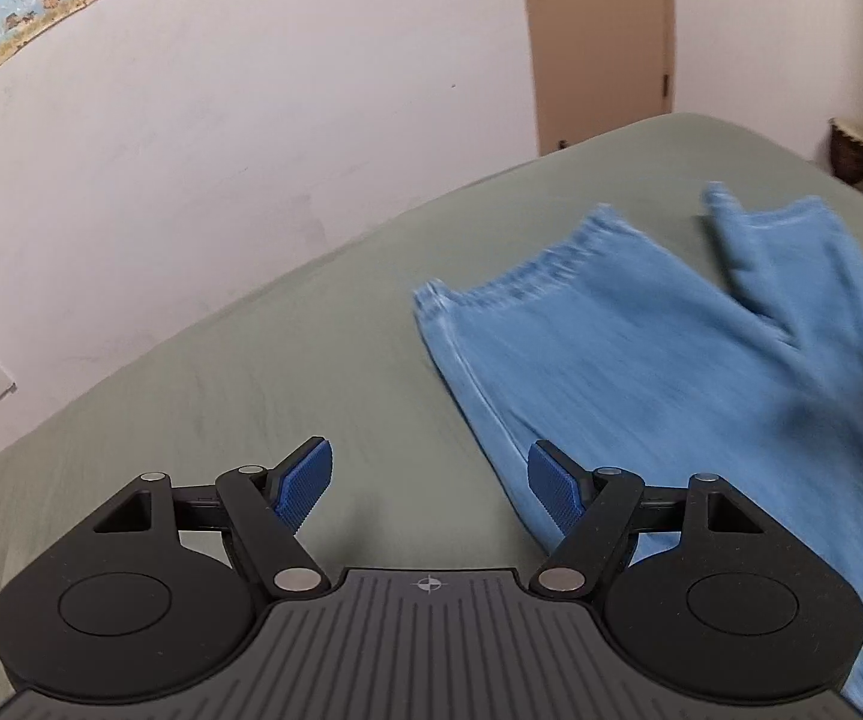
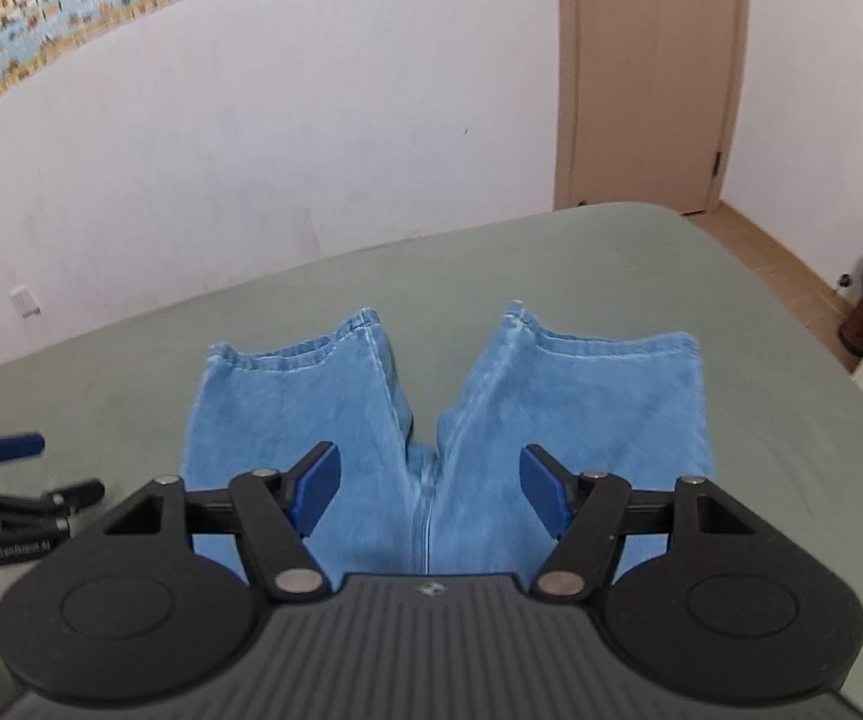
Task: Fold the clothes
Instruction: 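Move both grippers toward the two leg hems of the shorts, then grasp a leg hem with the right gripper while the left gripper grasps the other hem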
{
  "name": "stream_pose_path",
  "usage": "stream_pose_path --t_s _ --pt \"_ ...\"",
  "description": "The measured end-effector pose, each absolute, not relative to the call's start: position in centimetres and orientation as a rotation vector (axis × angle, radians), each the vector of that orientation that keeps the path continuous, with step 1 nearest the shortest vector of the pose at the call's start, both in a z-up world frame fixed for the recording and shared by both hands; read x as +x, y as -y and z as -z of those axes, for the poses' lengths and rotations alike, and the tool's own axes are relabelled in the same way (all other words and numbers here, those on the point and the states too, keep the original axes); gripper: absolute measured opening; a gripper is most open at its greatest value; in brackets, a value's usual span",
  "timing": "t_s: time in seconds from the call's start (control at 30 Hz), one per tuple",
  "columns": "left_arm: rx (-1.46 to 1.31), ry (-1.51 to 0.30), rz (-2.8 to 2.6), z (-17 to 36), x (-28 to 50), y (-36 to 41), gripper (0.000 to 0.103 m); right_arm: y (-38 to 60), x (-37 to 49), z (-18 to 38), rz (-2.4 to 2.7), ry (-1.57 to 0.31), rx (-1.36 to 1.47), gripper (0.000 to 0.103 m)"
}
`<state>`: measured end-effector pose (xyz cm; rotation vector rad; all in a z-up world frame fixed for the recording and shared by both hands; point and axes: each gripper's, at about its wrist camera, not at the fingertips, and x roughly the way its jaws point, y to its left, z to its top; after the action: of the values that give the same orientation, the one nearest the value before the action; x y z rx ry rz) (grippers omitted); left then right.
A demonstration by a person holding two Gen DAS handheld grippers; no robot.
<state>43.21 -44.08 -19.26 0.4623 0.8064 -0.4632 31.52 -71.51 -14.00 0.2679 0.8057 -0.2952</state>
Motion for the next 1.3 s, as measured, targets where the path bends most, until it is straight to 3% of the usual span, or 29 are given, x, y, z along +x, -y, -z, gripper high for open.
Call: stream_pose_path --t_s 0.33,0.73,0.83,1.0,1.3 --pt "0.407 -0.879 0.415 24.1 51.7 46.4 0.072 74.3 44.2 20.4 0.199 -0.913 0.267 0.057" --pt "0.35 -0.915 0.434 25.2 53.9 46.3 0.072 74.3 49.6 22.6 0.127 -0.979 0.221 0.056" --pt "0.31 -0.91 0.45 24.7 53.8 45.7 0.072 74.2 50.1 23.3 0.125 -1.003 0.213 0.043" --pt "0.324 -0.894 0.506 24.6 54.1 46.9 0.072 74.5 50.5 24.1 0.122 -1.034 0.244 0.005" --pt "0.349 -0.915 0.472 27.7 55.5 48.1 0.072 75.4 49.9 24.1 0.156 -1.029 0.261 0.004"
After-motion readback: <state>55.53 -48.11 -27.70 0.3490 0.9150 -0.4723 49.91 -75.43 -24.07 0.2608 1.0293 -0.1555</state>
